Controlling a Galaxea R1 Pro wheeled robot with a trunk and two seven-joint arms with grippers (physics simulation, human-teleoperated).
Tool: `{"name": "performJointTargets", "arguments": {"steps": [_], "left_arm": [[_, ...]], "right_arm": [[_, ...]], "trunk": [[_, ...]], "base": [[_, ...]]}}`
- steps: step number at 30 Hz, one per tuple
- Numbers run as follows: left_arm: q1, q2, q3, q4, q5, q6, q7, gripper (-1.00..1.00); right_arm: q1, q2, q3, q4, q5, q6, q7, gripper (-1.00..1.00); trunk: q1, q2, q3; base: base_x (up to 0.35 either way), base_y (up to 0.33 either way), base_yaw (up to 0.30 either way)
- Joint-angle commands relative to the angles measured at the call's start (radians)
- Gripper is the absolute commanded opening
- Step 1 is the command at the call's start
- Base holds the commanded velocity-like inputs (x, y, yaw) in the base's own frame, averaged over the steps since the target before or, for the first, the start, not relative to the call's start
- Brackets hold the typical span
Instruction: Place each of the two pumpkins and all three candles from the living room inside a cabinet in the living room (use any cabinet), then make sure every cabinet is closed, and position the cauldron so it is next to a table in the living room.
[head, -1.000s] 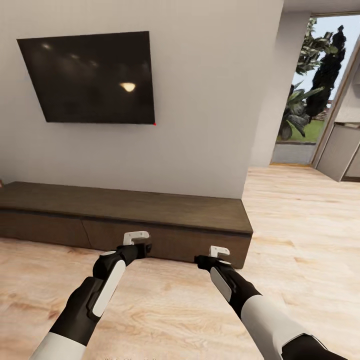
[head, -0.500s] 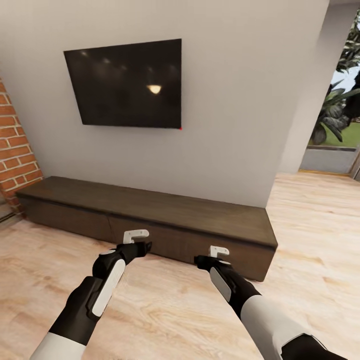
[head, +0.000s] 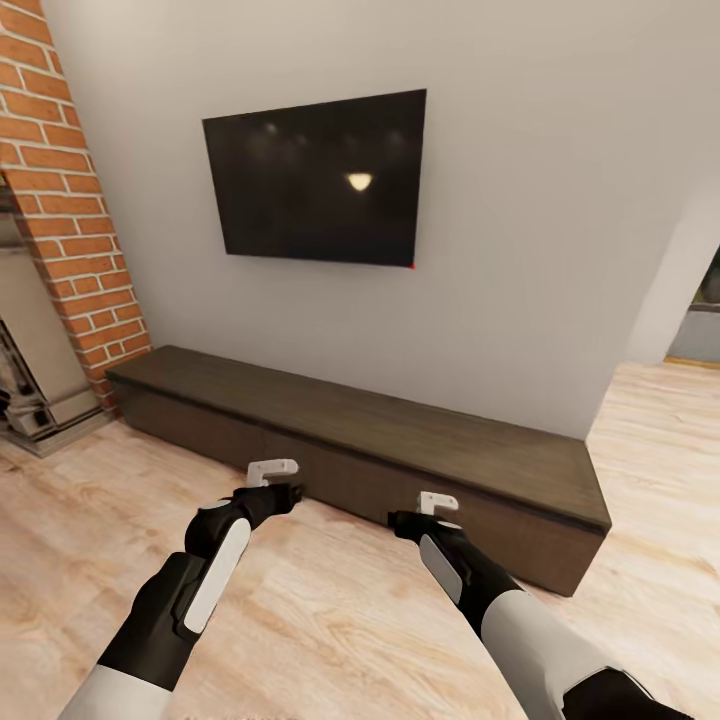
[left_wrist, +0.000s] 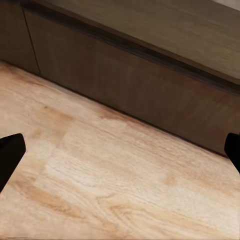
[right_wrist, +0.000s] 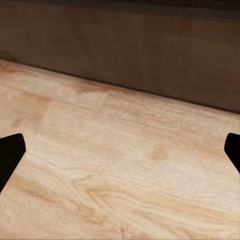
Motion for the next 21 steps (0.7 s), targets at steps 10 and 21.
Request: {"name": "performJointTargets", "arguments": {"steps": [10,21], "left_arm": [[-0.001,0.001,-0.002,0.003,0.011,0.002,0.01,1.0],[-0.001,0.001,0.053,0.01,0.012,0.002,0.01,1.0]], "right_arm": [[0.0,-0.001,0.008,-0.002,-0.01,0.003,-0.009,1.0],[0.0,-0.001,0.009,-0.002,-0.01,0.002,-0.008,1.0]], "trunk": [[-0.039,0.07,0.03],[-0.081,0.147,0.065]], "base": [[0.0,0.0,0.29],[0.0,0.0,0.289]]}}
